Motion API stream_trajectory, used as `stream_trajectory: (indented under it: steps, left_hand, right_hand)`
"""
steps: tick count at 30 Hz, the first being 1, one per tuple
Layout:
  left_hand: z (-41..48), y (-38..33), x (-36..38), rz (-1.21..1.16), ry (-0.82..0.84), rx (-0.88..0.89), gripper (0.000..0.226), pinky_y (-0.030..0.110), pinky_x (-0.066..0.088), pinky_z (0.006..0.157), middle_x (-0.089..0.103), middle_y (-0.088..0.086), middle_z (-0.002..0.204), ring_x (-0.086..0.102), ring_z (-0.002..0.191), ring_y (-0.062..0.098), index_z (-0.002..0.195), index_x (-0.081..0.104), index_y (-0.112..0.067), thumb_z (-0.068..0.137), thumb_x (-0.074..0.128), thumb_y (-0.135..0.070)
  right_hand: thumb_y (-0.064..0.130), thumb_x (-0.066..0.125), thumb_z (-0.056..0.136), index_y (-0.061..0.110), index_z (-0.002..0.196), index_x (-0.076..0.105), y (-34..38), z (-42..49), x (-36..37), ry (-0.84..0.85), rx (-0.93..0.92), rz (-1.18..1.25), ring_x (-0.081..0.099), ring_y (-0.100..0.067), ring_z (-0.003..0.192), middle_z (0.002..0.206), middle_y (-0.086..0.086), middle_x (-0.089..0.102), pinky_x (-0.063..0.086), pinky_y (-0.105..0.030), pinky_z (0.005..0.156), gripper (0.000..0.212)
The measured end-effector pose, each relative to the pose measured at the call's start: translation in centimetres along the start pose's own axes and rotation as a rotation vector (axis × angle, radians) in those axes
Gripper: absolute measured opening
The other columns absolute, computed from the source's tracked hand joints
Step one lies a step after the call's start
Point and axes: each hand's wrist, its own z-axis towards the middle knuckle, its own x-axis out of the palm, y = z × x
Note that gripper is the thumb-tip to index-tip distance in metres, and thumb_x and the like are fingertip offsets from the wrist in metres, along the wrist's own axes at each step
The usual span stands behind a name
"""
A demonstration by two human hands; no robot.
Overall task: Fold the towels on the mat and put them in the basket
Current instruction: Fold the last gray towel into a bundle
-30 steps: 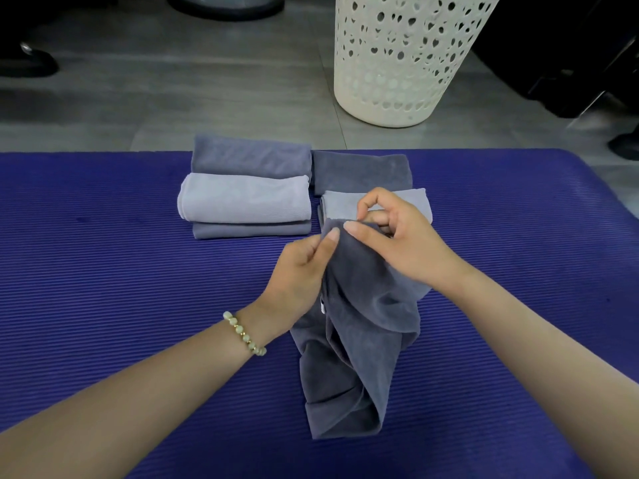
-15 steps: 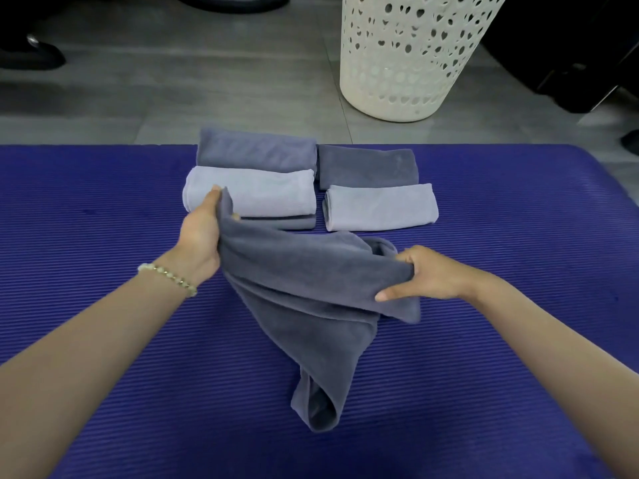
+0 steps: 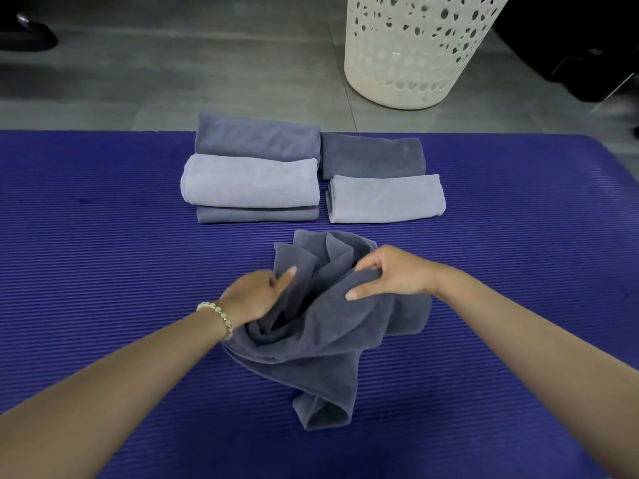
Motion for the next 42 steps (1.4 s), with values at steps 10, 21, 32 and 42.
stream_trajectory:
  steps: [10,21,32,42]
  left_hand:
    - [3.2,0.2,0.4,-0.407,-0.159,-0.095,0.051,0.026,0.045,0.083,0.057,-0.005,0.106,0.059,0.106,0.019,0.121,0.054,-0.014,0.088,0.058,-0.052]
    - [5.1,-2.0,1.5,-0.504,-0.067,-0.172,0.046,0.026,0.049,0.065,0.067,0.009,0.073,0.065,0.072,0.020,0.076,0.067,-0.005,0.088,0.060,-0.049]
    - [3.3,-1.7,0.5,-0.672,-0.001,-0.120,0.027,0.015,0.049,0.071,0.073,-0.003,0.092,0.067,0.091,0.010,0.099,0.073,-0.018,0.088,0.064,-0.041]
    - [-0.8,-5.1,-2.7,-0.958,0.145,0.081,0.036,0.033,0.052,0.094,0.072,0.010,0.107,0.067,0.104,0.022,0.112,0.068,-0.011,0.097,0.049,-0.037]
  right_hand:
    - [0.032,0.071,0.084,0.019,0.105,0.062,-6.7,2.3,0.5,-0.573,0.140,0.172,0.054,-0.011,0.109,0.113,0.006,0.061,0.043,-0.029,0.096,0.027]
    - [0.046,0.053,0.093,0.016,0.110,0.061,-9.4,0.1,1.3,-0.431,0.484,0.458,0.054,-0.011,0.096,0.106,0.004,0.060,0.043,-0.030,0.091,0.035]
    - [0.032,0.060,0.093,0.001,0.101,0.060,-9.1,0.0,1.6,-0.462,0.431,0.642,0.064,-0.021,0.089,0.097,-0.012,0.064,0.055,-0.033,0.089,0.031]
    - [0.036,0.066,0.072,0.023,0.071,0.075,4.8,-5.4,-2.7,-0.027,-0.203,0.751,0.064,-0.002,0.066,0.069,0.009,0.069,0.049,-0.015,0.061,0.016]
